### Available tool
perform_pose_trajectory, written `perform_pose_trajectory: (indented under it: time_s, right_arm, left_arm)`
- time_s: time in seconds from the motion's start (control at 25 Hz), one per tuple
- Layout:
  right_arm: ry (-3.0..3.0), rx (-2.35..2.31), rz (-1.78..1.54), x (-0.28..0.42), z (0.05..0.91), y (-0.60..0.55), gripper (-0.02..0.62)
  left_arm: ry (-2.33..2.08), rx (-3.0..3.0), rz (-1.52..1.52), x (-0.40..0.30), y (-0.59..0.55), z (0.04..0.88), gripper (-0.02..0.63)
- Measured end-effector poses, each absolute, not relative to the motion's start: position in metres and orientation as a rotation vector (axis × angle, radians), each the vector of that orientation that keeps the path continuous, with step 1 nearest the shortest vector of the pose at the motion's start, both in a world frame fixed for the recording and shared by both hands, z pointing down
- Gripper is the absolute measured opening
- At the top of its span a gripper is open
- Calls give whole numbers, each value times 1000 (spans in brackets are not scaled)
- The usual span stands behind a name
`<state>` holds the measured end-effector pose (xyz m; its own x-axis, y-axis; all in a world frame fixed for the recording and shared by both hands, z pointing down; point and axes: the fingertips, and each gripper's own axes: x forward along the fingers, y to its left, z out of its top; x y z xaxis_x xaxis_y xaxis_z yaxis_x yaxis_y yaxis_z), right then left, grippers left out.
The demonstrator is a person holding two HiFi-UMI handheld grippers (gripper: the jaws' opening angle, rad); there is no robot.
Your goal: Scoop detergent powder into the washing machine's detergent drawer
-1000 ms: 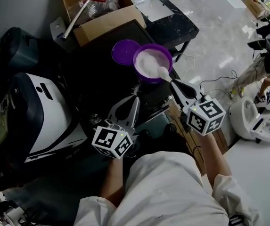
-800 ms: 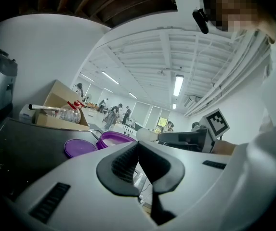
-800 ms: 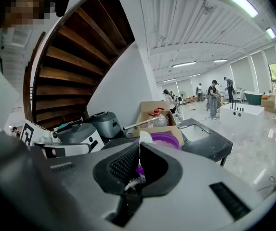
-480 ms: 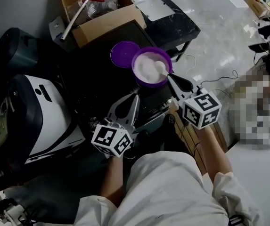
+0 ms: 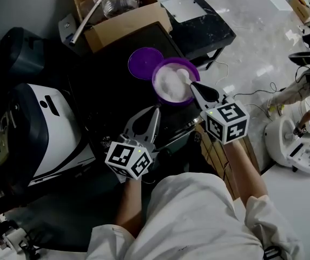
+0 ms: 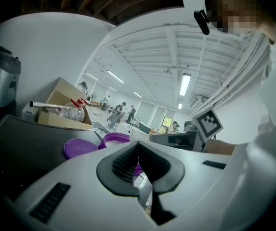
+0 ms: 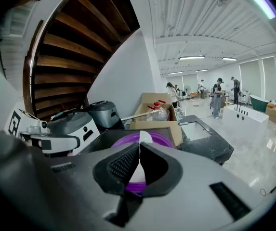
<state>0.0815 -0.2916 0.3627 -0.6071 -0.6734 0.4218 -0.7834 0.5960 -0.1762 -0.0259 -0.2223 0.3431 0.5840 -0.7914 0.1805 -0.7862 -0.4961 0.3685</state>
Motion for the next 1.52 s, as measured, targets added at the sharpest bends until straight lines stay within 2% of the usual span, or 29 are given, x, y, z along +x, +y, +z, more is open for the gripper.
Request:
perform_pose_trajectory:
  time_s: [1.52]
  right_arm:
    - [-2245, 965, 425, 62, 412, -313, 9]
  left_arm:
    - [-1299, 2368, 13, -25, -234, 356, 20]
